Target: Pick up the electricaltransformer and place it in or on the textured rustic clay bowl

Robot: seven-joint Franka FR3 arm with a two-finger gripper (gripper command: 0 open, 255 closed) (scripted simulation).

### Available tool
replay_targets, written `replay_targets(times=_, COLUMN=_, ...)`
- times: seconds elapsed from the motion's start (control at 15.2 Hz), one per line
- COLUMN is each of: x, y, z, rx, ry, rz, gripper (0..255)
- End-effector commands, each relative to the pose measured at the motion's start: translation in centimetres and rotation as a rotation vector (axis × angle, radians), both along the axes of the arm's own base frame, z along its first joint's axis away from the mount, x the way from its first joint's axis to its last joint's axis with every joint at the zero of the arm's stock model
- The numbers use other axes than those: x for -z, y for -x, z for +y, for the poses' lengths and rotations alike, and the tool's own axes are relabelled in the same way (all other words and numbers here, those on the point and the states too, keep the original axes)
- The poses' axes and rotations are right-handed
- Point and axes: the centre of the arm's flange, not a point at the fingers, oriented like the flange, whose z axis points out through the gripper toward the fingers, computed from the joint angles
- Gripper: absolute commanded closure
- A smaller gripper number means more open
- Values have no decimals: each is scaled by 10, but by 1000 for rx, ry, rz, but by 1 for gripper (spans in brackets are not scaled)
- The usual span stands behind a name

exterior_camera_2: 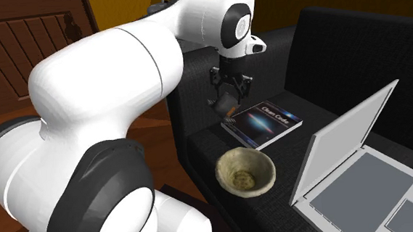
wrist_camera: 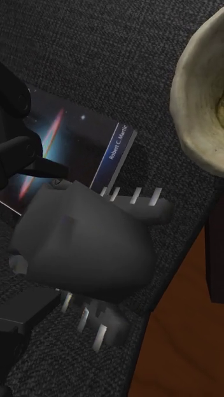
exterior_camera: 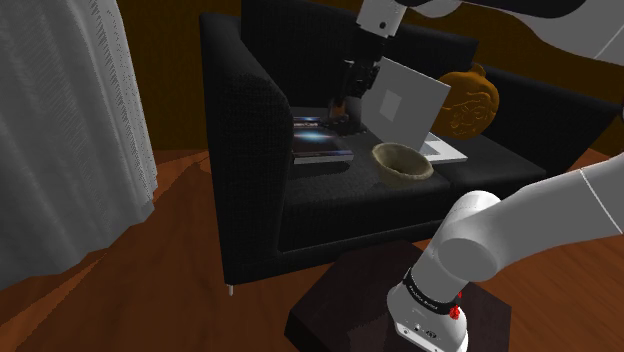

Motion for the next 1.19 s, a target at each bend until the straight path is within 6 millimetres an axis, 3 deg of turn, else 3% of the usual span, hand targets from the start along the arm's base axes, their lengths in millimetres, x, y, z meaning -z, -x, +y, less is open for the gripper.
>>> replay_targets(times=0.0, x=-11, y=0, z=0, rx=0, ry=0, rz=0, gripper=255)
replay_targets(times=0.46, x=-48, y=0, z=0, rx=0, ry=0, rz=0, gripper=255)
replay_targets(times=1.12, x=-66, y=93, z=-92, rx=0, ry=0, rz=0, gripper=255)
